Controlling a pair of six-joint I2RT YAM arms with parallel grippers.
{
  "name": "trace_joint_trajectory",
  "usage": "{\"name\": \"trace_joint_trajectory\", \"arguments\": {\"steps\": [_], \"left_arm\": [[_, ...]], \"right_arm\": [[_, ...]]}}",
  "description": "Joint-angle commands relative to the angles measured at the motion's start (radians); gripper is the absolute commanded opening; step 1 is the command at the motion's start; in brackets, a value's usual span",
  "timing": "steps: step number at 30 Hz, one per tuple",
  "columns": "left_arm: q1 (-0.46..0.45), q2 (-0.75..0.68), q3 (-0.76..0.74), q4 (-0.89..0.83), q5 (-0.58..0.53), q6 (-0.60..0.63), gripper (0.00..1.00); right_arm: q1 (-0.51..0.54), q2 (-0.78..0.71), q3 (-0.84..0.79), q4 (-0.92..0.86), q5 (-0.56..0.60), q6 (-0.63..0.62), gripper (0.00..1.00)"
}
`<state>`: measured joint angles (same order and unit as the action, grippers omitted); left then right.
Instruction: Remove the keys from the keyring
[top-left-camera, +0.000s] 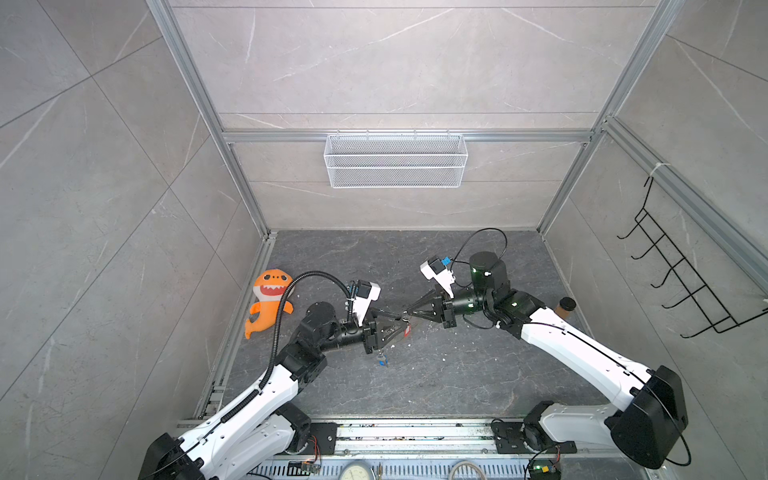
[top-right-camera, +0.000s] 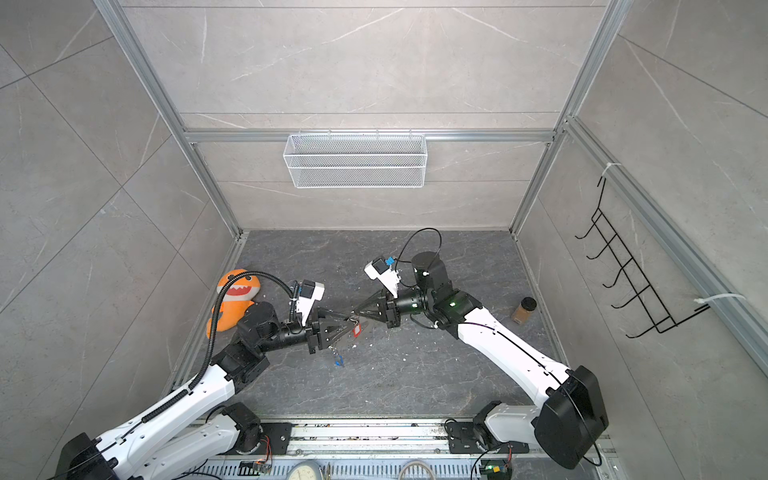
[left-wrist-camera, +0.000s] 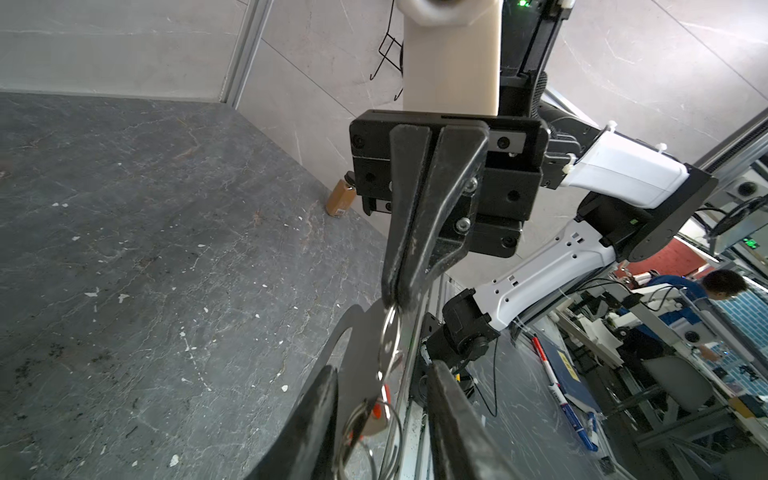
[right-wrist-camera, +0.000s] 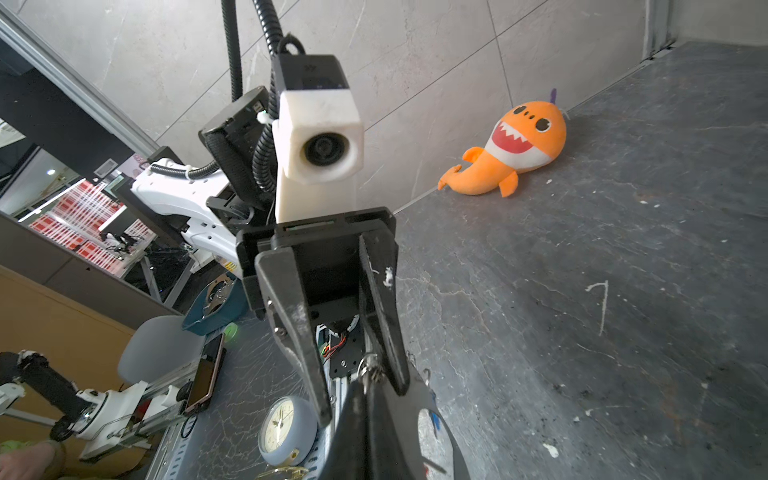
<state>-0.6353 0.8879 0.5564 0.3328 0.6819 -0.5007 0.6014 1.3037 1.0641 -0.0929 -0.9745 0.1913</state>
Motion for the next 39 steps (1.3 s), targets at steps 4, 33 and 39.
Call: {"name": "trace_joint_trajectory", "arguments": {"steps": [4,33,39], "left_arm": [[-0.024,-0.035,0.039,-0.016,-0.086,-0.043,0.55],[-0.047,-0.196,0.007,-0.155,-0.310,0.141,0.32],[-0.049,-0.169,0.006,-0.106,-0.253,0.174,0.31]], "right_arm": [[0.013,0.012,0.076,-0.083,0.175,-0.013,0.00],[0.021,0.045,0.143,-0.189,-0.015,-0.167,0.00],[0.022,0.049,0.148,-0.201,-0.055,-0.177,0.00]]}}
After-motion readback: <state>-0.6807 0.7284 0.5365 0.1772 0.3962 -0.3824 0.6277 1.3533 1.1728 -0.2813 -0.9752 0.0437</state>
